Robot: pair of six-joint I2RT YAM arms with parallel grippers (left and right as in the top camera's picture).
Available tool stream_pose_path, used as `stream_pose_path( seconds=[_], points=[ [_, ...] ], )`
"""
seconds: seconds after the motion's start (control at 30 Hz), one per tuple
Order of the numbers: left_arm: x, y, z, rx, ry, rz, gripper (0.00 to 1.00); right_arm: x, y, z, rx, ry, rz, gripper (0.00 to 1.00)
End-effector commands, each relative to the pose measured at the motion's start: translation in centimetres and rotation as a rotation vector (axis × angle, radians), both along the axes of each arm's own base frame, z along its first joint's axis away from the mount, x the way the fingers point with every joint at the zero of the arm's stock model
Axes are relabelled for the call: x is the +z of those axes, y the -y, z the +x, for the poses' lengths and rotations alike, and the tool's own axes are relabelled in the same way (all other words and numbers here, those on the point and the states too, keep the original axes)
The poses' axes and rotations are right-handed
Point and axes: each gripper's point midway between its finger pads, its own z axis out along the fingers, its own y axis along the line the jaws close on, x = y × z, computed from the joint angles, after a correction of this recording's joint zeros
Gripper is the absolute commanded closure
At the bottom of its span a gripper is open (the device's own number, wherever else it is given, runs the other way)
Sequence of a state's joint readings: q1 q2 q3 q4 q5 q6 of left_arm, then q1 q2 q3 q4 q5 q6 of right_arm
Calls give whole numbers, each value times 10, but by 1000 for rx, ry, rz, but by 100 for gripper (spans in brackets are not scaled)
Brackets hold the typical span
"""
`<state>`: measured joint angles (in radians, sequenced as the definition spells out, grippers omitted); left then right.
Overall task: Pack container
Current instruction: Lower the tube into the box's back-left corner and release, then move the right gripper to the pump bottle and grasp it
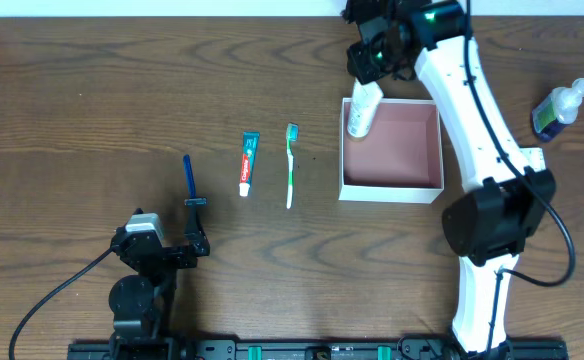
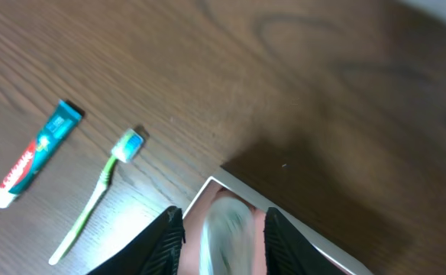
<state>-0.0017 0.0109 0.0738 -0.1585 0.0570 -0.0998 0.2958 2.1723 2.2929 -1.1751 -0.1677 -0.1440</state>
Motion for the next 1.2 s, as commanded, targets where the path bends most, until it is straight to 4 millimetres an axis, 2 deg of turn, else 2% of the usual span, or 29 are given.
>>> stream_pose_path(
  seconds=[0.0,0.03,0.1,0.17,0.23,0.33,0.4,0.47,0.5,0.57,0.63,0.73,0.8,0.83,0.87,0.9,0.97,1.0,1.17],
  points=[
    [-14,2,-1,-13,-40,11,2,85,13,-8,-6,185,25,61],
    [-14,2,-1,-13,-40,10,2,100,26,-7,-43,227,2,60],
    [-14,2,-1,-13,-40,11,2,126,61,-3,-143,310,-67,52],
    [-14,2,-1,-13,-40,11,2,146,104,-4,-261,368,-143,50],
    [-14,2,-1,-13,-40,11,2,158,156,-9,-411,384,-207,49],
    [-14,2,-1,-13,-40,11,2,158,226,-18,-588,353,-236,49],
    [-14,2,-1,-13,-40,11,2,149,273,-23,-721,314,-211,46],
    [-14,2,-1,-13,-40,11,2,133,306,-26,-768,263,-148,34],
    [-14,2,-1,-13,-40,11,2,126,316,-28,-773,238,-105,27],
    [-14,2,-1,-13,-40,11,2,114,327,-33,-774,186,-13,1],
    [-14,2,-1,-13,-40,11,2,101,334,-36,-768,135,71,1],
    [-14,2,-1,-13,-40,11,2,85,334,-32,-732,79,209,1],
    [-14,2,-1,-13,-40,10,2,72,342,-29,-749,48,238,1],
    [-14,2,-1,-13,-40,10,2,63,353,-30,-819,25,227,1],
    [-14,2,-1,-13,-40,11,2,53,369,-35,-962,-12,218,6],
    [-14,2,-1,-13,-40,11,2,38,391,-47,-1214,-68,210,4],
    [-14,2,-1,-13,-40,11,2,19,417,-65,-1513,-119,192,1],
    [-14,2,-1,-13,-40,11,2,13,421,-65,-1550,-126,193,1],
    [-14,2,-1,-13,-40,11,2,-7,420,-58,-1522,-168,182,1]
  ],
)
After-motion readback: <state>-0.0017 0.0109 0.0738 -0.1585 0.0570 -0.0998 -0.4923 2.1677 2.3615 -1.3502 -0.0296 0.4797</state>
